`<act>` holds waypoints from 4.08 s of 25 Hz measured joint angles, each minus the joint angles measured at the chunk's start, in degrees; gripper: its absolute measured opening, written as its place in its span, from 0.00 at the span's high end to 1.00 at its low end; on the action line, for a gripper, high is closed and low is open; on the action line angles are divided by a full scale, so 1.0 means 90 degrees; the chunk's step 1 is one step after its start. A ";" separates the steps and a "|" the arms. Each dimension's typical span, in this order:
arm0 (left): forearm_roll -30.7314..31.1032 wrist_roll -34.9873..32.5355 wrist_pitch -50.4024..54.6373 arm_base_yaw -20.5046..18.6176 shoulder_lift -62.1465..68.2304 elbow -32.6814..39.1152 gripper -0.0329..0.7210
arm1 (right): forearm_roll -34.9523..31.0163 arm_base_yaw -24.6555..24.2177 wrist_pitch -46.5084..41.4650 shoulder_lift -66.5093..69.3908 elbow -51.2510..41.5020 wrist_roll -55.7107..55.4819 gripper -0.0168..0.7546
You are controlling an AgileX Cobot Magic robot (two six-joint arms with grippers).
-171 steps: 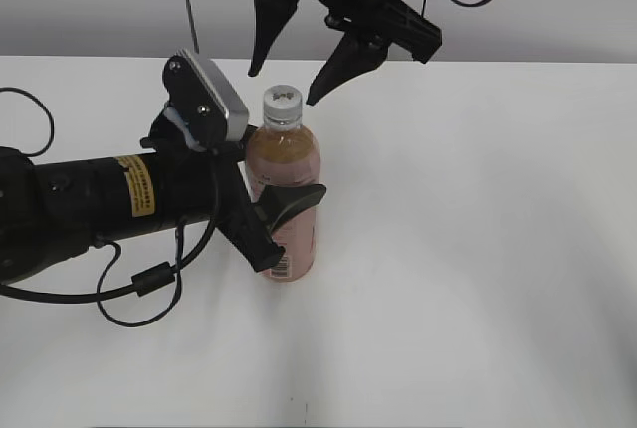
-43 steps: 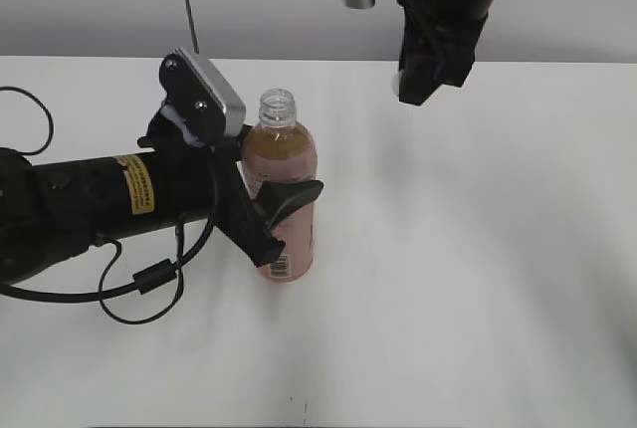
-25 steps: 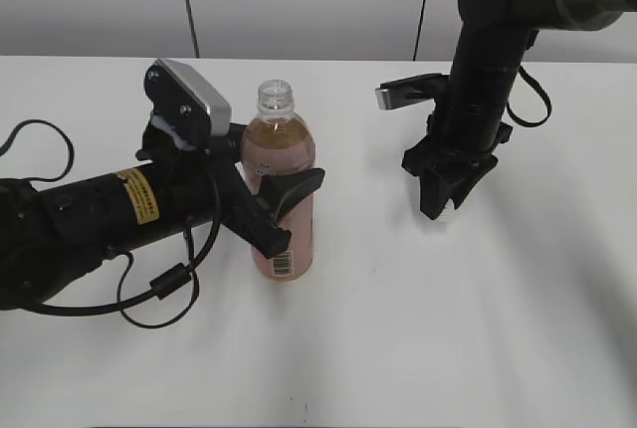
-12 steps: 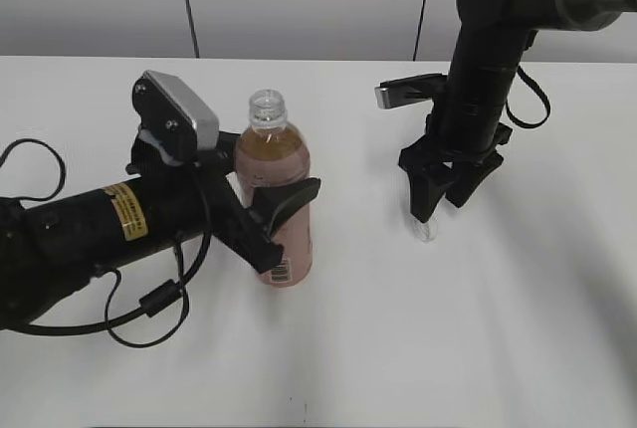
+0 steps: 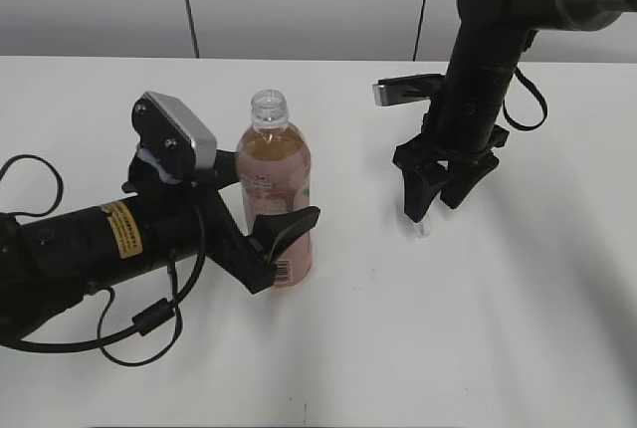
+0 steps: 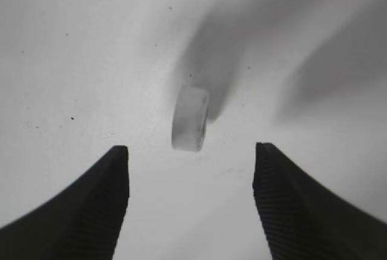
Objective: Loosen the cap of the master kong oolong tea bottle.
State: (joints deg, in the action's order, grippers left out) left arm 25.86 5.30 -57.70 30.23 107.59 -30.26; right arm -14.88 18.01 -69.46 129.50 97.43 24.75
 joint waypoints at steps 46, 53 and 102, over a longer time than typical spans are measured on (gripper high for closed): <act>-0.1796 0.0794 -0.1252 -0.0133 -0.1180 0.1890 0.19 | 0.0262 0.0513 0.1546 -0.1032 -0.1629 -0.0808 0.37; -0.1858 0.0794 -0.1252 -0.0133 -0.1180 0.1890 0.19 | 0.0440 0.0515 0.1614 -0.0581 -0.1407 -0.0768 0.37; -0.2873 0.0235 1.0694 -0.2294 -0.7178 -0.0636 0.22 | 0.0688 -0.0379 0.0847 -0.6027 -0.4851 -0.1906 0.41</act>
State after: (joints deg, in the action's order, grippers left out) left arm 0.00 7.41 38.54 9.58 42.99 -35.99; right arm -8.68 14.60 -61.84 75.26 53.77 7.60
